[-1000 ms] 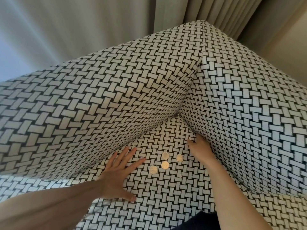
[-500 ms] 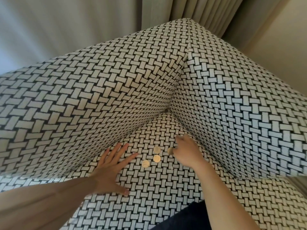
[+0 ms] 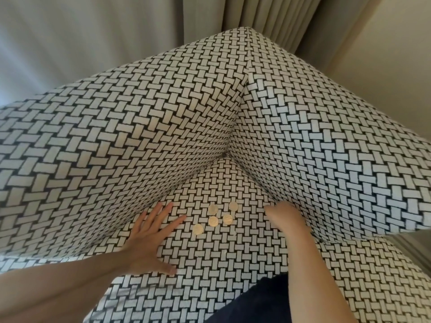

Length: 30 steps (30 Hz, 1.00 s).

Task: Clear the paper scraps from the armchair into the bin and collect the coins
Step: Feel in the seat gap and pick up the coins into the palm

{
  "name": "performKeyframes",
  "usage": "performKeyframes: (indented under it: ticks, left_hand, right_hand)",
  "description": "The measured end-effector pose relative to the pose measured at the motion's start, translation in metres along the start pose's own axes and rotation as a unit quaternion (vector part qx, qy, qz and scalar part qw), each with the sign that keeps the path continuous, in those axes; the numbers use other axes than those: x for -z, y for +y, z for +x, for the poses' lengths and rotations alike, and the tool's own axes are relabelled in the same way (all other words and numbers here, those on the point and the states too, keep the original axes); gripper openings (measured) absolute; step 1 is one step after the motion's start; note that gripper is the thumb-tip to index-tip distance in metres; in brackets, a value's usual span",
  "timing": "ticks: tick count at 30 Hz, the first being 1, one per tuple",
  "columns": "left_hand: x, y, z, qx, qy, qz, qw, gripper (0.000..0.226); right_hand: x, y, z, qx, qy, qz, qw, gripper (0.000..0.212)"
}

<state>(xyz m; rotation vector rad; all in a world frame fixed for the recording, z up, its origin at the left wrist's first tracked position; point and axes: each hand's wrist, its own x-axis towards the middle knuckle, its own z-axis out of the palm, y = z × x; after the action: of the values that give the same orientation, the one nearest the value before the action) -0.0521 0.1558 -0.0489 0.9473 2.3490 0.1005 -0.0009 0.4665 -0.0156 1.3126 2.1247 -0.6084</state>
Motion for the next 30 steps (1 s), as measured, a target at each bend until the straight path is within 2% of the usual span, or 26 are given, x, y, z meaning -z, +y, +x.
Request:
performKeyframes:
  ticks: [2,7,12,18,24,27,30]
  left_hand:
    - [-0.001,-0.001,0.001,0.005,-0.001,-0.001,1.0,0.123]
    - [-0.006,-0.003,0.002,0.008,-0.003,0.013,1.0,0.122]
    - [-0.007,-0.004,0.002,0.002,0.006,0.005,1.0,0.125]
    - [-0.009,0.0,0.0,0.01,0.042,-0.004,0.999,0.114]
    - [-0.016,0.001,0.002,0.041,0.144,0.002,0.989,0.06]
    - [-0.006,-0.001,0.013,0.031,0.152,0.06,0.986,0.049]
    - [-0.003,-0.004,0.021,-0.001,0.149,0.106,0.983,0.051]
  right_hand:
    - [-0.008,-0.002,0.011,-0.015,-0.019,-0.002,1.0,0.083]
    - [-0.01,-0.013,0.01,-0.043,0.008,-0.039,0.998,0.079]
    - [-0.008,-0.005,0.005,-0.002,0.02,-0.07,0.997,0.082]
    - [-0.007,0.009,0.001,0.041,0.012,-0.063,0.997,0.088]
    - [-0.012,0.01,0.0,0.046,0.021,-0.059,0.997,0.087]
    - [-0.012,0.012,0.003,0.051,0.022,-0.041,0.998,0.088]
    - [-0.016,0.012,0.008,0.054,0.036,-0.041,0.997,0.086]
